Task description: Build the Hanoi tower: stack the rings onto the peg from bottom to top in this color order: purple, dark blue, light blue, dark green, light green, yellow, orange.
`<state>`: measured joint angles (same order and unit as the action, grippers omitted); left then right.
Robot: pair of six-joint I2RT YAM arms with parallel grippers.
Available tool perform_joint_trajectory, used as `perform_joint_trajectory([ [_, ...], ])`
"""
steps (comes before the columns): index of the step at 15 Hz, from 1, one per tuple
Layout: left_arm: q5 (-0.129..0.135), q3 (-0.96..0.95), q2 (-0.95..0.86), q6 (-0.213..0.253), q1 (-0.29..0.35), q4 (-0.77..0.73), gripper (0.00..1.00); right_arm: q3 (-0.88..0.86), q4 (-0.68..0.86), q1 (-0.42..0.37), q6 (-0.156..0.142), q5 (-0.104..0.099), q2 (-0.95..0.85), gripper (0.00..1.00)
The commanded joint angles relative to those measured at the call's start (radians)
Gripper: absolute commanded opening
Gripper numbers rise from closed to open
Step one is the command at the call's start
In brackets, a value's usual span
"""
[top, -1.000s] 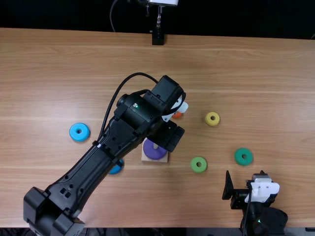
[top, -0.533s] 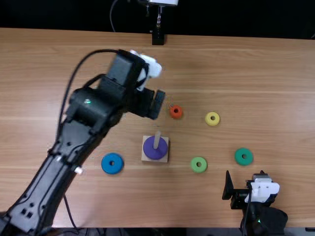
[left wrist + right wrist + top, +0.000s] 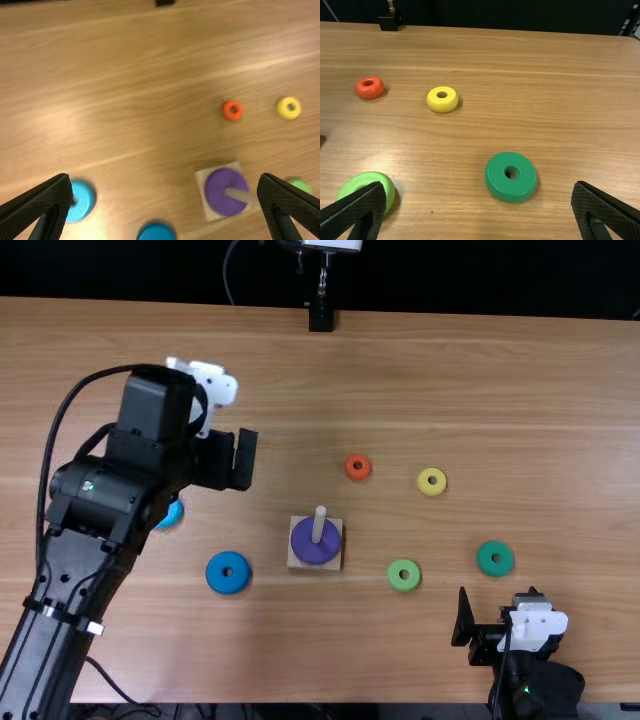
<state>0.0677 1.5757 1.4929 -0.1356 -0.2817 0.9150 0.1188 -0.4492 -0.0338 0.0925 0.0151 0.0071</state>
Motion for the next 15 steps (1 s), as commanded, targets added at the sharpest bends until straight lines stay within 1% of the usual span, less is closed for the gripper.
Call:
perform_joint_trajectory([
  [1,0.019,-0.059,-0.048,-0.004,0.021,-0.007,1.00,-0.119,-0.062,-0.012,-0.002,-0.010,-0.007,1.00],
  [2,0.037,-0.089,-0.054,0.001,0.019,-0.009,1.00,-0.119,-0.062,-0.012,0.000,-0.010,-0.007,1.00],
  [4,0.041,-0.132,-0.054,0.005,0.016,0.000,1.00,-0.119,-0.062,-0.012,-0.002,-0.010,-0.007,1.00],
  [5,0.024,-0.164,-0.051,0.007,0.009,0.005,1.00,-0.119,-0.062,-0.012,-0.002,-0.010,-0.007,1.00],
  [7,0.010,-0.194,-0.043,0.014,-0.016,0.044,1.00,-0.119,-0.062,-0.012,-0.002,-0.010,-0.007,1.00],
  [8,-0.046,-0.194,-0.039,0.060,-0.033,0.079,1.00,-0.119,-0.062,-0.012,-0.002,-0.010,-0.007,1.00],
  [9,-0.127,-0.194,-0.026,0.134,-0.048,0.096,1.00,-0.119,-0.064,-0.012,-0.002,-0.010,-0.007,1.00],
  [10,-0.165,-0.195,0.000,0.172,-0.074,0.099,1.00,-0.119,-0.062,-0.012,-0.002,-0.010,-0.007,1.00],
  [13,-0.167,-0.226,0.015,0.174,-0.106,0.096,1.00,-0.119,-0.062,-0.012,-0.002,-0.010,-0.007,1.00],
  [15,-0.162,-0.255,0.053,0.176,-0.125,0.096,1.00,-0.119,-0.064,-0.012,-0.002,-0.010,-0.007,1.00],
])
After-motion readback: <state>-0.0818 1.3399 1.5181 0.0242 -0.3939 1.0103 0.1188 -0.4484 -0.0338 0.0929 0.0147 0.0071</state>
